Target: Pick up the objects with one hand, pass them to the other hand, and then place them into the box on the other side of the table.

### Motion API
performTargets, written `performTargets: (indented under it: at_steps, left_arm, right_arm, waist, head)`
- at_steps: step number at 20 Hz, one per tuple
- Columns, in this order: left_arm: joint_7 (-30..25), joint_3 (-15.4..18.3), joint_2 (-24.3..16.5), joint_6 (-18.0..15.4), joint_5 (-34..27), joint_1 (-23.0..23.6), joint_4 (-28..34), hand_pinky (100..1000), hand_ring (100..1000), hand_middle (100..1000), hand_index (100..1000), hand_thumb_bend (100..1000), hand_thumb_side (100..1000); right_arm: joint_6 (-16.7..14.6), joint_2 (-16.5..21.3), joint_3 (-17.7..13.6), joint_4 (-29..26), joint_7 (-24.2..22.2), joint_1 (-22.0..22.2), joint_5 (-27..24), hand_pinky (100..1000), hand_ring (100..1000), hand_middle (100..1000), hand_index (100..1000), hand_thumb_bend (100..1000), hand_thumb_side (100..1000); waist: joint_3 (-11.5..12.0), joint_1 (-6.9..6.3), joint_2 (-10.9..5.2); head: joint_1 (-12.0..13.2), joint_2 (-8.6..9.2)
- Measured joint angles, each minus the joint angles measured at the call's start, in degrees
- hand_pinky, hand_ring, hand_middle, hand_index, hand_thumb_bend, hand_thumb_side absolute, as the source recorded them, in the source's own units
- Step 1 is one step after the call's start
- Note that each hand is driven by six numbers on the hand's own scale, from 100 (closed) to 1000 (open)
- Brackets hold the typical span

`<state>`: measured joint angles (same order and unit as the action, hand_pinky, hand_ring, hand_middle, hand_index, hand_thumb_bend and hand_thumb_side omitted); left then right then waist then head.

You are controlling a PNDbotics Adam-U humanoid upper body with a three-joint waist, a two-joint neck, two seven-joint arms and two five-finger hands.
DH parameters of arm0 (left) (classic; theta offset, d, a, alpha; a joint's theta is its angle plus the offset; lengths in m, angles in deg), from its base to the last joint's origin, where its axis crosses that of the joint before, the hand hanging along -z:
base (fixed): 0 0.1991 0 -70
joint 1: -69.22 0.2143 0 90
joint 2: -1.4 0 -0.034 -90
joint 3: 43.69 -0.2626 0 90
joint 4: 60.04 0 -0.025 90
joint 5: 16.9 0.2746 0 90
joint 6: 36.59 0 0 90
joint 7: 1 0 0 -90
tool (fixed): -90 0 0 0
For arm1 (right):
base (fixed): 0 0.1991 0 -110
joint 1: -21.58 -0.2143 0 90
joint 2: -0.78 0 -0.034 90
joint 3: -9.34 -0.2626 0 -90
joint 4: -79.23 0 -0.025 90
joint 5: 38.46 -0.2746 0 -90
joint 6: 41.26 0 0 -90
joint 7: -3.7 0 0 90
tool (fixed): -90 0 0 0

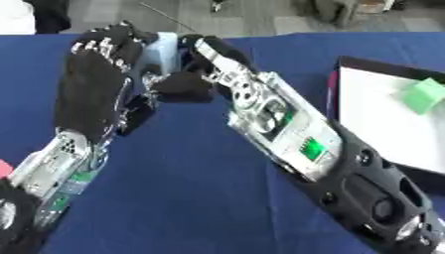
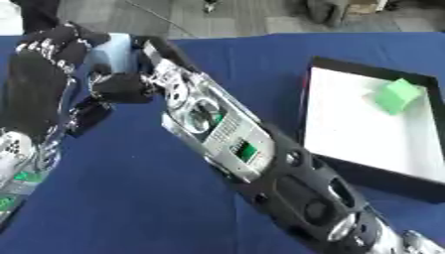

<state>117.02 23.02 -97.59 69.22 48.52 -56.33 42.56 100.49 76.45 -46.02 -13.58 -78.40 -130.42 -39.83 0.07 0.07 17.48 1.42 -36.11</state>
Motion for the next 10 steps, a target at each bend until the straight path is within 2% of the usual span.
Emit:
performTargets:
  at_steps: [4,7,10]
  left_arm:
    - [0.6,-0.1,0.0,-0.6,-0.5,0.0,0.0,495,502,506,549,100,100]
    - [1.0,-0.1,0.0,-1.0,-1.0,-0.1,0.1,500,506,509,556,121,100]
    - [1.3,-0.1,0.0,-1.3,-1.6,-0.1,0.2,535,532,529,581,354,100]
  right_arm:
    - [-0.1,0.1,-0.2,-0.1,3.5,0.0,-4.4,668,789,522,741,100,274]
    - [-1.5,0.2,-0.4,-0.1,5.7,0.2,-7.6,642,736,452,657,100,223]
    - [-3.2,0.6,-0.4,-0.4,7.5,0.5,-10.4,608,672,376,562,100,189]
  waist:
    - [0.0,-0.01,0.00]
    - [0.0,-0.01,0.00]
    - [0.0,-0.01,0.00]
  head:
    - [0.0,0.00]
    - [0.0,0.00]
    - [0.0,0.00]
